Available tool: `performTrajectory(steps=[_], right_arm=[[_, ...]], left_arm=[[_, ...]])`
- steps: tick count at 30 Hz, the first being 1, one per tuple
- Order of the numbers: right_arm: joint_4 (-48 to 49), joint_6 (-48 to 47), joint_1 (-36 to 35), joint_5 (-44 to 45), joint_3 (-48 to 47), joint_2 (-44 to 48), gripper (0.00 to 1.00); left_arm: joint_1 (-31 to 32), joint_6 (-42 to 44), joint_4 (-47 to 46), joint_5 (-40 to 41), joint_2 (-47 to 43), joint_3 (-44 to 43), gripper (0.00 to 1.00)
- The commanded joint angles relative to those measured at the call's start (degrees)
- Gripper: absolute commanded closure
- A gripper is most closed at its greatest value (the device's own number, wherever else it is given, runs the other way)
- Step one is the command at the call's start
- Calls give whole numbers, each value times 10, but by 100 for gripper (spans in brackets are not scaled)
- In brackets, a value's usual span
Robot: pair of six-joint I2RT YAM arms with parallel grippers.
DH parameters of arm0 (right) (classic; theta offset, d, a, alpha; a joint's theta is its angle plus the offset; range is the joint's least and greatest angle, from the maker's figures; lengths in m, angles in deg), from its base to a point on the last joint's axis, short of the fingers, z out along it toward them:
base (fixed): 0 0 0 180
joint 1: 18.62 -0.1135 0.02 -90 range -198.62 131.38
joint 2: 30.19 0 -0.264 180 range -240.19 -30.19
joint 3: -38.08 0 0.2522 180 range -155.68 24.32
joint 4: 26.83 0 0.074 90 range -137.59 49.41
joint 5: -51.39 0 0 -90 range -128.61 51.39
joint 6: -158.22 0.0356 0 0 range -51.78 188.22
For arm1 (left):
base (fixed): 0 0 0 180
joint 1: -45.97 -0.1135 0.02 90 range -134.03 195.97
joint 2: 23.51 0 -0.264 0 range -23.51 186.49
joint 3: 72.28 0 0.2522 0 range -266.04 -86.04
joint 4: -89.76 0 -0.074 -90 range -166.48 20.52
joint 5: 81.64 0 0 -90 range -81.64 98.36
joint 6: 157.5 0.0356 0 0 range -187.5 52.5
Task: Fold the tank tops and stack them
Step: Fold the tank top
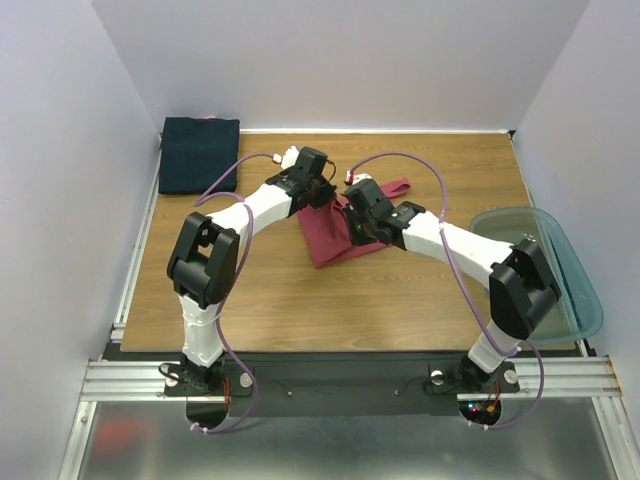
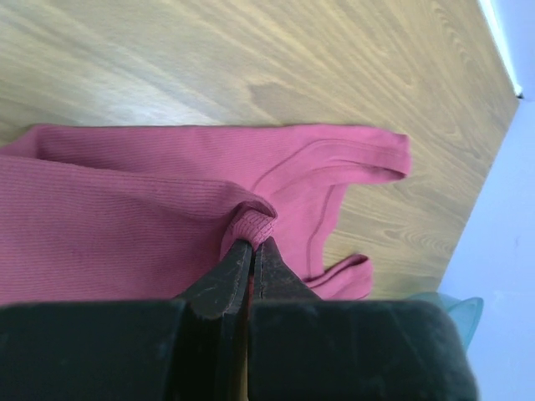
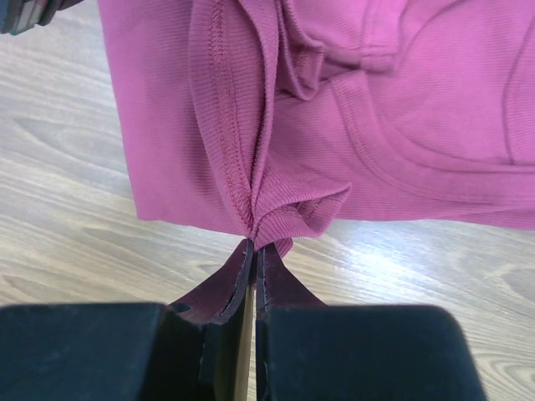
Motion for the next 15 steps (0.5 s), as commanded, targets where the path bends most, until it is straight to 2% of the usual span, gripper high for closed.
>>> performTrajectory(steps=[1, 15], right_arm=[[5, -3, 10, 17, 5, 37, 99], [6, 21, 50, 25, 55, 38, 99]], left_arm=[[7, 9, -6, 2, 1, -52, 100], [30, 34, -25, -39, 121, -161, 100]])
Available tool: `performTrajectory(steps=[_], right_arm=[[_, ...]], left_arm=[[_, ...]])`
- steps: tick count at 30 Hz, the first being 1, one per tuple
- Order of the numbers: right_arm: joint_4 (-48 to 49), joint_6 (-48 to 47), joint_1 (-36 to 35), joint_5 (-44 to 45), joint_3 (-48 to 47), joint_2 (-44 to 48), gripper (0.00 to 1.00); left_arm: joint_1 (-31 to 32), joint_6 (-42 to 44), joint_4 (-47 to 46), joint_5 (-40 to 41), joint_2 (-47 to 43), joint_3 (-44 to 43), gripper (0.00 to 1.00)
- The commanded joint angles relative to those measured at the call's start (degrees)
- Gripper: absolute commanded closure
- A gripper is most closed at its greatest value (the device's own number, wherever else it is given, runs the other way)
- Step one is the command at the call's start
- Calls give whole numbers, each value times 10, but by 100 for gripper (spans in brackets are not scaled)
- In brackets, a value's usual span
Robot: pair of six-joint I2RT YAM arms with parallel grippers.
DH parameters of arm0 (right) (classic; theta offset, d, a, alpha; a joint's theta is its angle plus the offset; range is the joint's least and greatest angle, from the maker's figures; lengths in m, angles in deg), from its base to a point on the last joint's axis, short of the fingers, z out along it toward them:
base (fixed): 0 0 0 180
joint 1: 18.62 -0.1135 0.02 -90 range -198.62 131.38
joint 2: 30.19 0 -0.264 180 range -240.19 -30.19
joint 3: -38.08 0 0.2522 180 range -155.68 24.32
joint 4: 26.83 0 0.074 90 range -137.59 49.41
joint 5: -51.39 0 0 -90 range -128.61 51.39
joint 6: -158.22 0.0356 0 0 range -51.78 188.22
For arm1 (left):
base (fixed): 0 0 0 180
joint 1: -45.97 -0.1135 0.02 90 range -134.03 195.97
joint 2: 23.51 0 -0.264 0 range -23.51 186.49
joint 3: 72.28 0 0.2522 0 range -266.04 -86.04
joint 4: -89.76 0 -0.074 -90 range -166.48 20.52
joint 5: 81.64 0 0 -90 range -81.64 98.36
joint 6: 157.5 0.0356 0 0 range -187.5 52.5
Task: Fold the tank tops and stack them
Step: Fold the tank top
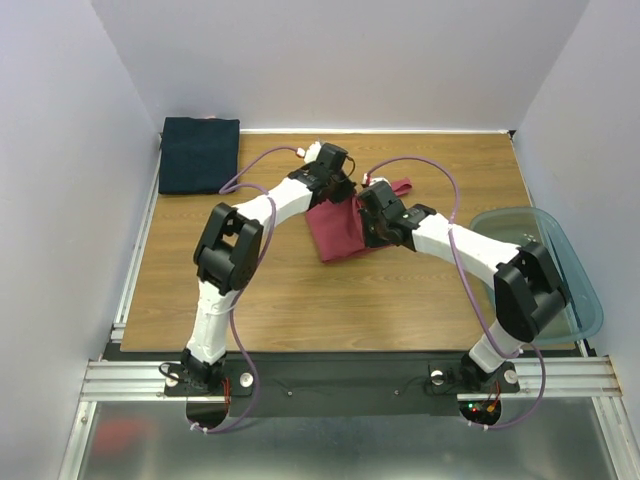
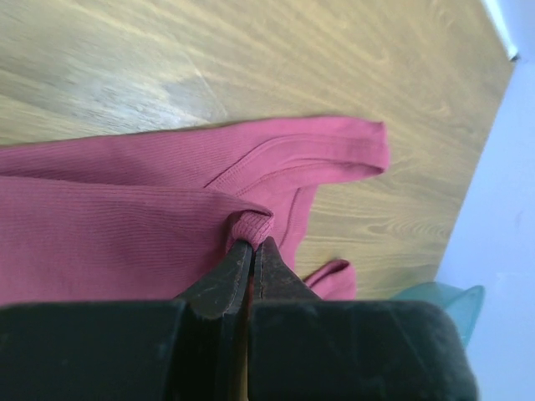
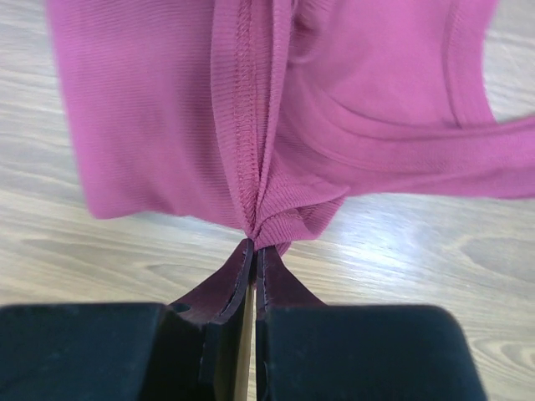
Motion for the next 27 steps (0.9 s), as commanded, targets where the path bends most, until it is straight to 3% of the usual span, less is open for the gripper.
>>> performTrajectory(steps=[1, 3, 4, 7, 8, 12, 19, 27], right_arm=[[3, 17, 17, 19, 11, 13, 98], [3, 27, 23, 28, 16, 10, 78], [2, 31, 26, 40, 21, 16, 58], [2, 39, 27, 62, 24, 30, 33], [1, 41, 29, 67, 22, 35, 29], [-1, 48, 30, 83, 17, 65, 29], [0, 49, 8, 38, -21, 20, 54], [2, 59, -103, 98, -102, -74, 53]], left_arm=[[7, 25, -35, -21, 29, -35, 100], [7, 31, -60, -50, 38, -36, 91], [7, 42, -75, -57, 41, -33, 79], [5, 60, -101, -58, 22, -21, 58], [3, 65, -111, -57, 15, -16, 55], [-10, 86, -123, -63, -26, -9, 47], [-48, 70, -132, -52, -124, 117, 50], [-86, 85, -163, -48, -196, 305, 49]])
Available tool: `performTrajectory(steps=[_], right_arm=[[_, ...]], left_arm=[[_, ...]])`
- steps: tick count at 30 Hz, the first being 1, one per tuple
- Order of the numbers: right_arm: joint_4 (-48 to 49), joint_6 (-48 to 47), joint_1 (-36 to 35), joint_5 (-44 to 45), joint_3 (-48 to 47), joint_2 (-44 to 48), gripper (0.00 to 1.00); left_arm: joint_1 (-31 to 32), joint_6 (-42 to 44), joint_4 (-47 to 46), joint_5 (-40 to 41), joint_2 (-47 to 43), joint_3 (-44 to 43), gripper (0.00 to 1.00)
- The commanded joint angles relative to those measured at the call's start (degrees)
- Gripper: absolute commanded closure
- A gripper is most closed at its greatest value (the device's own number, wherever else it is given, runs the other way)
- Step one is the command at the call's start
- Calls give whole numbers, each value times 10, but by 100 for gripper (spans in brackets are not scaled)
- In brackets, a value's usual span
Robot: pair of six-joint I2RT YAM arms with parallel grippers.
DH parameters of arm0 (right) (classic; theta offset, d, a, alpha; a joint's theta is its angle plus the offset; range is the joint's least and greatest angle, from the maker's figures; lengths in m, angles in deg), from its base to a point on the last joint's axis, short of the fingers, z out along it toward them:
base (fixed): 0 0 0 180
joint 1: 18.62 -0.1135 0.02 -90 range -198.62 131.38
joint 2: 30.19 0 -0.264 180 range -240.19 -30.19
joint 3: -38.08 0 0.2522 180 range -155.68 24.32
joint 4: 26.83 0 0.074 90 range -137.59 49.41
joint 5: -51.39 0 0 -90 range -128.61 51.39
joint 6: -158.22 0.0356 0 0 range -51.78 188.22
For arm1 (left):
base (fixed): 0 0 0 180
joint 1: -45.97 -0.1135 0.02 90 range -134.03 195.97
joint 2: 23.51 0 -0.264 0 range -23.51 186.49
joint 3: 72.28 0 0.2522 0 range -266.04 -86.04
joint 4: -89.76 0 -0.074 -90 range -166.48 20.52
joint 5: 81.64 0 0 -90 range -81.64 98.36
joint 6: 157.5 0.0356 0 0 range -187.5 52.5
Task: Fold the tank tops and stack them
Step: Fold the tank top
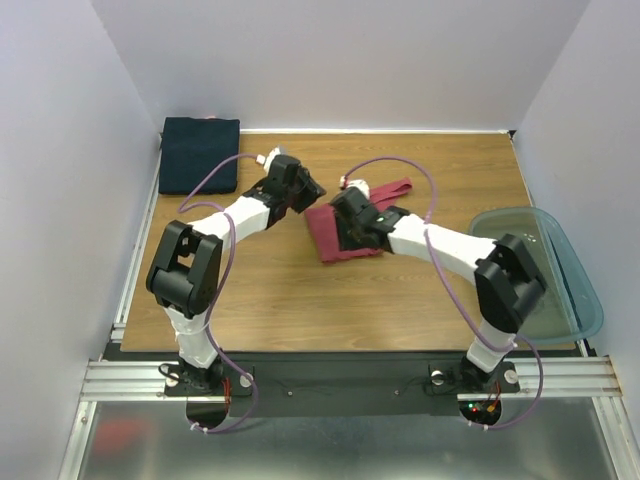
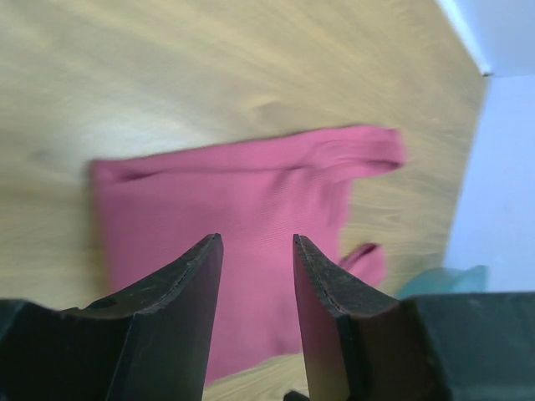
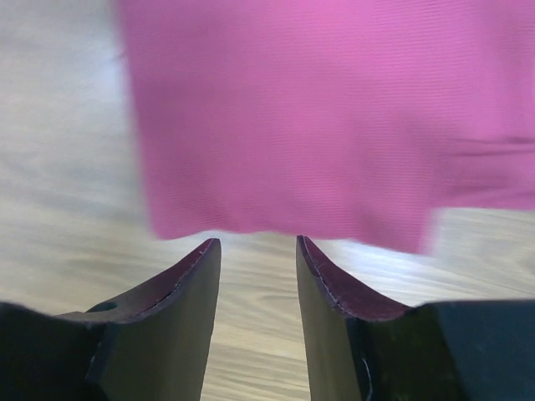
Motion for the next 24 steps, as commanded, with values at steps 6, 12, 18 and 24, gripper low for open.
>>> performTrajectory(steps=[6, 12, 18, 24], right_arm=[[11, -4, -117, 103, -94, -98, 53], [11, -22, -139, 141, -119, -143, 53], [8, -34, -154, 191, -134, -180, 53], [6, -39, -165, 196, -133, -207, 53]], left_arm=[[-41, 61, -67, -46, -19, 103, 44], [-50, 78, -66, -61, 17, 87, 44], [-56, 84, -60, -61, 50, 71, 45], [-58, 83, -59, -58, 72, 62, 47]])
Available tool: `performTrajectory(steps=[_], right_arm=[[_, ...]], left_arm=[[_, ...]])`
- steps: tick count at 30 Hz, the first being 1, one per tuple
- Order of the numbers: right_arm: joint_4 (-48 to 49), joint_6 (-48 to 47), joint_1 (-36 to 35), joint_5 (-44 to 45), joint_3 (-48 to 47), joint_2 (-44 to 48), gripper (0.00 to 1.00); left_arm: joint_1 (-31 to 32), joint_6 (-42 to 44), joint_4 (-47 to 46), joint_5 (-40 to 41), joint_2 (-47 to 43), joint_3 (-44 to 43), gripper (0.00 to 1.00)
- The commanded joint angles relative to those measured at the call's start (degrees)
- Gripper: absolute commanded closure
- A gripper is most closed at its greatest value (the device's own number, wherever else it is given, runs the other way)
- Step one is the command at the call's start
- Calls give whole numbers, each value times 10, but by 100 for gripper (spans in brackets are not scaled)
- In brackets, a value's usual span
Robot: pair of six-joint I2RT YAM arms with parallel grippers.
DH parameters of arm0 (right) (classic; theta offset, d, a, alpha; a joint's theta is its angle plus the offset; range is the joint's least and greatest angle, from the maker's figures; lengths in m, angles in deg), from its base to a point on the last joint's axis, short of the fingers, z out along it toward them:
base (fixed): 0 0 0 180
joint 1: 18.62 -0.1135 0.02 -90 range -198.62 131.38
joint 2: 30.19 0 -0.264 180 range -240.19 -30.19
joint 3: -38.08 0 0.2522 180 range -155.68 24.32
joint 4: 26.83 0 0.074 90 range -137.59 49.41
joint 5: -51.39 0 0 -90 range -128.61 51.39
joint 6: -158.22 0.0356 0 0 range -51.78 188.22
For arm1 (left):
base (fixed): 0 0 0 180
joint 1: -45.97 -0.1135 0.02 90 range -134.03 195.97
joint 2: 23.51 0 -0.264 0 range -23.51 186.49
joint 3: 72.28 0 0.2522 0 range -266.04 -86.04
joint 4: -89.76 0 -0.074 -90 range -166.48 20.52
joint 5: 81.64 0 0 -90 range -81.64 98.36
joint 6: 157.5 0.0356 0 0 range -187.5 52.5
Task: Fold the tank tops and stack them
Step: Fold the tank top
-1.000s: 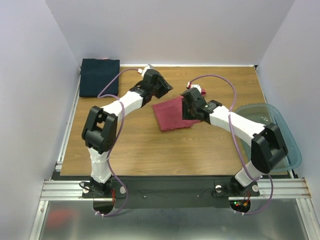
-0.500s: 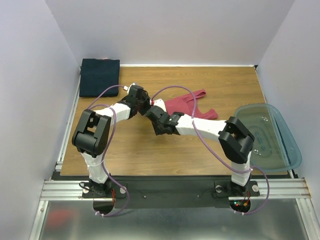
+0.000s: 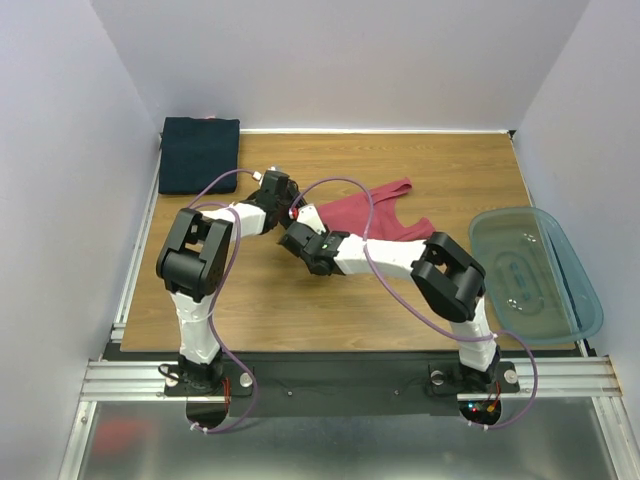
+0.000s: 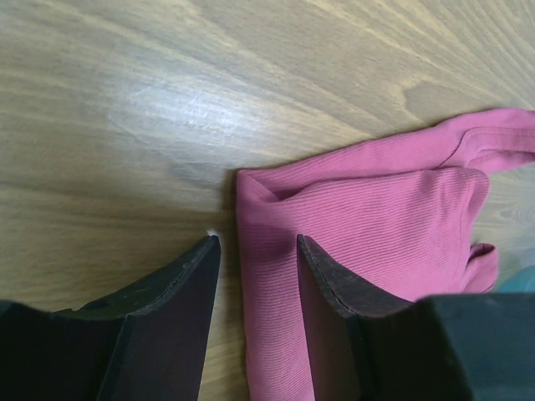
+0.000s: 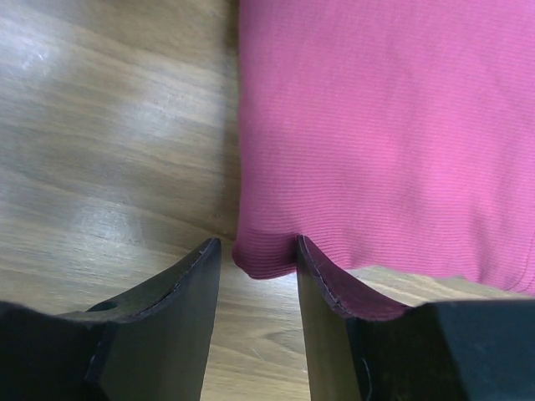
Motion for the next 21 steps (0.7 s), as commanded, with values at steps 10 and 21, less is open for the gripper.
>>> performTrajectory(steps=[10, 21], right_arm=[[-5, -3, -20, 31, -10, -22, 77], [16, -38, -8, -134, 27, 64, 100]], left_arm=[[-4, 1, -3, 4, 22, -14, 53], [-9, -25, 2, 68, -96, 84, 46]])
